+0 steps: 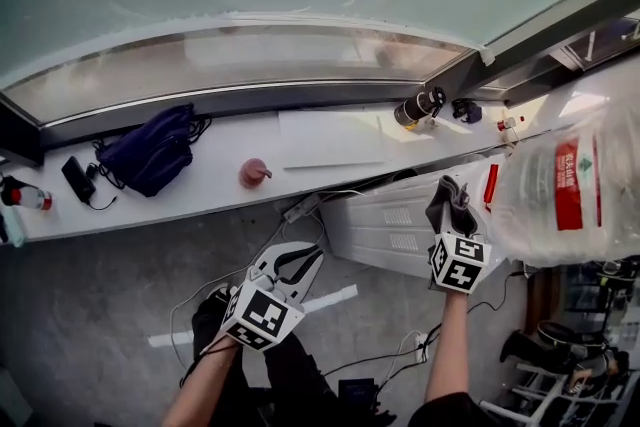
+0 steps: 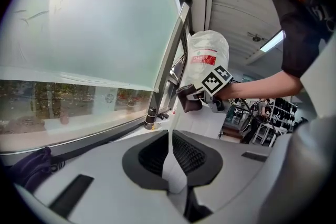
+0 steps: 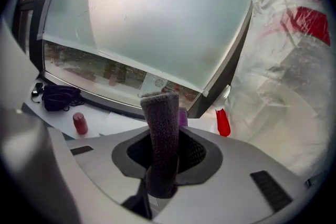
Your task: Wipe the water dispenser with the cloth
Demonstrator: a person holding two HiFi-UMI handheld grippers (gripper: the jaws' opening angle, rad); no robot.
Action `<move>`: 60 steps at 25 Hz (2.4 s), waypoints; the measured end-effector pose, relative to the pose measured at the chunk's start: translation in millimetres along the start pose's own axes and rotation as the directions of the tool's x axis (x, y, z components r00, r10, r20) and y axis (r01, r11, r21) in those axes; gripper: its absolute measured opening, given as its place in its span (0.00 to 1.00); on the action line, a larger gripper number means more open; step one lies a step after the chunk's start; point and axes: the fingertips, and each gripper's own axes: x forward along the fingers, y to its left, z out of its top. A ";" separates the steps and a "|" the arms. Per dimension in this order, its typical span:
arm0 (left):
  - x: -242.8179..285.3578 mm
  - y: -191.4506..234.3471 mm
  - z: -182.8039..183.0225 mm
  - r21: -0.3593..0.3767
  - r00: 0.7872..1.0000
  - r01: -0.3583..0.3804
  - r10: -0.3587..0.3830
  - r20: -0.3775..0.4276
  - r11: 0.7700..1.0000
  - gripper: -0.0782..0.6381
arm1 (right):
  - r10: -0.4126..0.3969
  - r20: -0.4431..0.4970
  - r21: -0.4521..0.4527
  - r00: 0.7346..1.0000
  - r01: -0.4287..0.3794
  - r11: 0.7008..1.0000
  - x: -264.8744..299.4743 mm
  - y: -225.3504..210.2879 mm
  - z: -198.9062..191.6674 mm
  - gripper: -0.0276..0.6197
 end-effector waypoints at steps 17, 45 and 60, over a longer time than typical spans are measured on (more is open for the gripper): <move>-0.5 21.6 -40.2 -0.036 0.996 -0.079 0.078 -0.034 0.996 0.16 | 0.010 -0.212 -0.012 0.977 -0.013 1.000 86.1 59.7 -104.9 0.20; 76.7 27.7 -155.1 -0.026 0.988 -0.124 0.121 -0.099 0.992 0.16 | 0.138 -0.471 0.047 0.871 -0.131 0.990 242.3 199.2 -316.5 0.20; 39.8 8.2 -94.8 -0.011 0.992 -0.070 0.068 -0.102 0.997 0.16 | 0.315 -0.284 0.206 0.906 -0.264 0.942 133.7 174.2 -221.1 0.20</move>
